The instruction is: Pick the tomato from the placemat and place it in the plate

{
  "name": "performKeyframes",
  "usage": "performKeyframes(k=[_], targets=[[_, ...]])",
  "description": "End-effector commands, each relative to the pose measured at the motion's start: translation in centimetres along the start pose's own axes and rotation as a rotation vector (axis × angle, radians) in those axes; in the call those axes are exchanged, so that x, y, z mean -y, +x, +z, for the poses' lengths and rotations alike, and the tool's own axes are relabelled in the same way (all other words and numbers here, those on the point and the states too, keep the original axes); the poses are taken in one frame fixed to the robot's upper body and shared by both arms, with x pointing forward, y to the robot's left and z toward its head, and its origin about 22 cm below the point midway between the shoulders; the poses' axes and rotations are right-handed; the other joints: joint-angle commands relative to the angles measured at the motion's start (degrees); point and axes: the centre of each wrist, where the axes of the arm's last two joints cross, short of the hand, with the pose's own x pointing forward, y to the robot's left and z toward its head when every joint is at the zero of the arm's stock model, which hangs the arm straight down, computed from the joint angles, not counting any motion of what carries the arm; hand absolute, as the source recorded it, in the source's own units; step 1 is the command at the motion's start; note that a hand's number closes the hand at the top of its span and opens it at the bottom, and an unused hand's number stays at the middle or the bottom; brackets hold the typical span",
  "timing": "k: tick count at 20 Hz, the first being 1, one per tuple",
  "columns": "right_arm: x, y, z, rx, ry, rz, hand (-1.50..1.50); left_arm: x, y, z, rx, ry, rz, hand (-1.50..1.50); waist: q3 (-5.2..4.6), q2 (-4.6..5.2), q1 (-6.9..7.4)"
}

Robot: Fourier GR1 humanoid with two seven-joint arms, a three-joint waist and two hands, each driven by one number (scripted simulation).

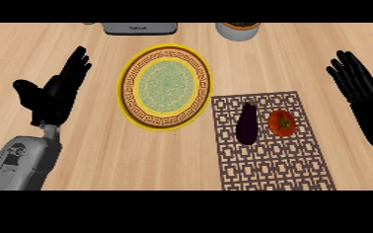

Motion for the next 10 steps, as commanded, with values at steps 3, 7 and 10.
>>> performKeyframes(k=[3,7,10], targets=[[-7.1,-0.4,-4.1,0.167,0.049,0.068,1.5,-1.0,3.5,-0.9,0.14,0.003,-0.074,0.0,-0.48,0.76,1.68],[-1.6,-0.5,-3.3,0.022,-0.026,0.64,1.5,-0.1,4.3,-0.9,0.169,-0.035,-0.082,0.0,-2.86,0.43,0.19],[-6.3,-3.9,-3.2,-0.022,-0.18,0.702,1.5,1.0,4.8,-1.0,0.201,-0.068,-0.046,0.0,-0.88,1.09,2.29]])
